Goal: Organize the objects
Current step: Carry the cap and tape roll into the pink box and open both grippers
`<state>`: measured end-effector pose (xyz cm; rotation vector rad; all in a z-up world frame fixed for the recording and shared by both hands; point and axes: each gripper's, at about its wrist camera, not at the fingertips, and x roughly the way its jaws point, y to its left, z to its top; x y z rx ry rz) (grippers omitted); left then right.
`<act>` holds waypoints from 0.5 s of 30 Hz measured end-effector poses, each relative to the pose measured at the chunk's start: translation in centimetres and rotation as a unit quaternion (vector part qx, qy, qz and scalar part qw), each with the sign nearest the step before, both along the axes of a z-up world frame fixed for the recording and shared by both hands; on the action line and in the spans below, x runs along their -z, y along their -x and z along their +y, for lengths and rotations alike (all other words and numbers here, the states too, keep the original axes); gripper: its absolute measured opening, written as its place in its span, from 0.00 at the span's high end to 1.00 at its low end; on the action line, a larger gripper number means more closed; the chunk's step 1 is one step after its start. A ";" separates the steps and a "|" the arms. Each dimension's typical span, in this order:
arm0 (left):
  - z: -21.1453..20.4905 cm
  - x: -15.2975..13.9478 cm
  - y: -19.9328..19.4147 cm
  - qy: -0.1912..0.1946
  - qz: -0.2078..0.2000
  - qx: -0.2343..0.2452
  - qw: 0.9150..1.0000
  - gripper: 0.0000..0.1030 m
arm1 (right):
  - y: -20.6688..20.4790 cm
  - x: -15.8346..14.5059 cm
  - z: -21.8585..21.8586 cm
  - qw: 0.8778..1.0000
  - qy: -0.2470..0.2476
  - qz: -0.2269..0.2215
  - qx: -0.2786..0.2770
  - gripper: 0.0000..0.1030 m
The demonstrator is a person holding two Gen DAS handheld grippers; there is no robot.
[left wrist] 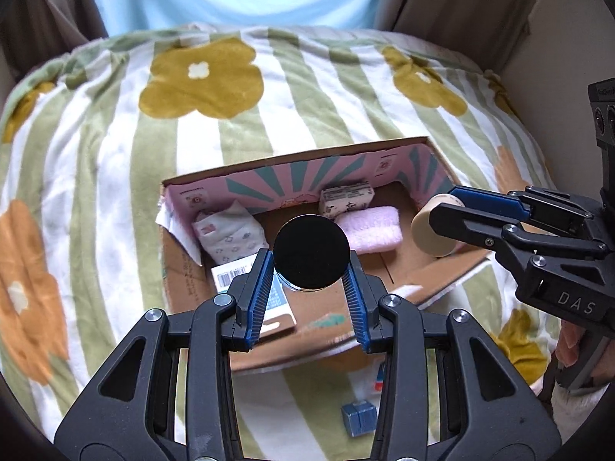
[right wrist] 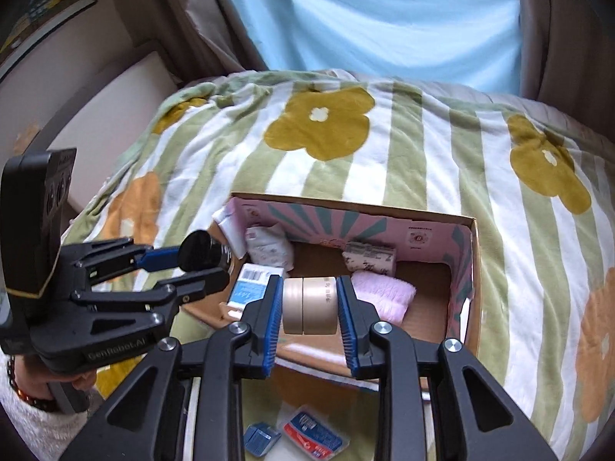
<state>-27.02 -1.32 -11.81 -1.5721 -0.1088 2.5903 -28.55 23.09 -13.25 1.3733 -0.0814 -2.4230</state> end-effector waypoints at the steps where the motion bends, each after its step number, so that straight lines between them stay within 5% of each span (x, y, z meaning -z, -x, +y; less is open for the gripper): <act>1: -0.1 0.8 0.7 -0.003 -0.009 -0.003 1.000 0.67 | 0.9 0.6 0.1 1.000 0.001 -0.009 0.006 0.75; 9: -0.5 7.0 3.9 -0.018 -0.078 -0.019 0.997 0.67 | 4.6 5.3 0.7 0.997 0.002 -0.064 0.034 0.75; 15: -0.4 7.9 4.2 -0.014 -0.092 -0.018 0.996 0.67 | 5.6 5.8 0.9 0.996 0.000 -0.075 0.040 0.75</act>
